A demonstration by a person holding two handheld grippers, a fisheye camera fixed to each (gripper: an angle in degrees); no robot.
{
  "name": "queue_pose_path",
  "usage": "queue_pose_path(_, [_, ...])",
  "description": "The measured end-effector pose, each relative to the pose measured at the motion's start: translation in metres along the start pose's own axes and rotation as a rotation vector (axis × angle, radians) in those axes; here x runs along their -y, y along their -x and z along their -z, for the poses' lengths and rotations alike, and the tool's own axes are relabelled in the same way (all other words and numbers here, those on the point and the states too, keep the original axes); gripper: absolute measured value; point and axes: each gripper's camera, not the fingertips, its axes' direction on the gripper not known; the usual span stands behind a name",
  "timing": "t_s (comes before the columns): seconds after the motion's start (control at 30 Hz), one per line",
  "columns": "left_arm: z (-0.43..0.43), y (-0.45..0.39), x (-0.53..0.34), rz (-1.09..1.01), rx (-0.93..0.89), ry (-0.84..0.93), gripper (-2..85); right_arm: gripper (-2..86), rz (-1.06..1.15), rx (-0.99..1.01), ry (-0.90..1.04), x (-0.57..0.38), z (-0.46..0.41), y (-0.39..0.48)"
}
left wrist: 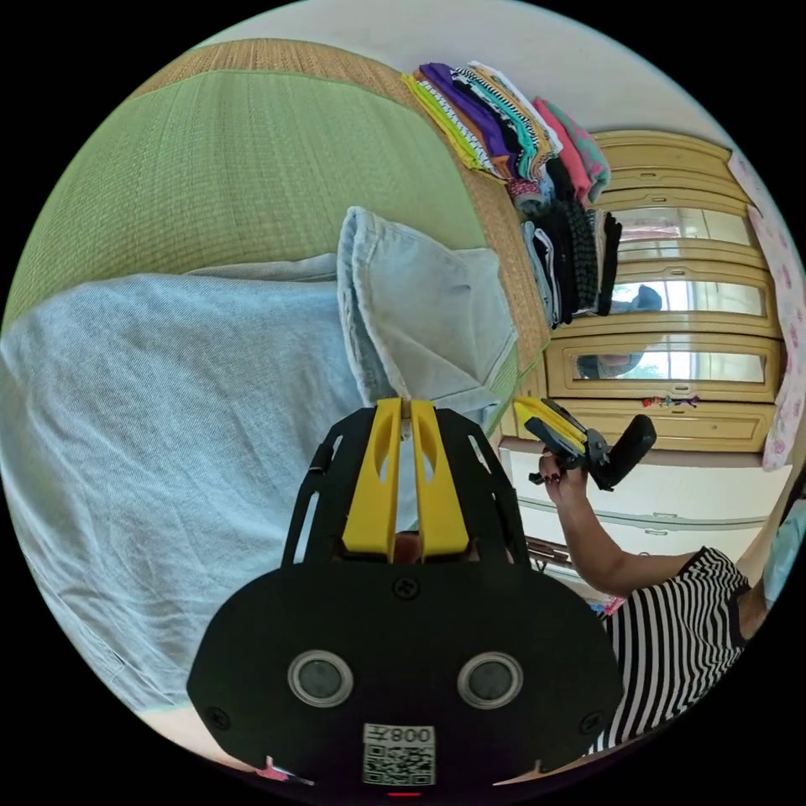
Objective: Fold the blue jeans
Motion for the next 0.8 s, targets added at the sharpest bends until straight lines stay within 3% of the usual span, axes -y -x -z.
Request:
queue_pose_path(0.13, [0.001,-0.005,0.011,-0.014,-0.075,-0.033,2.1,8.1,0.218,-0.031,-0.062,0.017,0.004,0.071])
queue_pose_path(0.23, [-0.004,-0.009,0.021,-0.021,-0.116,-0.047,2.1,9.1,0.255,0.001,-0.057,0.029,-0.012,0.101])
queue_pose_path(0.57, [-0.003,-0.018,0.052,-0.088,-0.085,-0.046,2.7,5.3,0.149,-0.003,-0.083,0.027,-0.003,0.106])
queue_pose_path(0.8, [0.014,-0.004,0.106,-0.075,0.153,-0.098,7.5,4.5,0.171,0.011,-0.118,0.004,0.021,0.11])
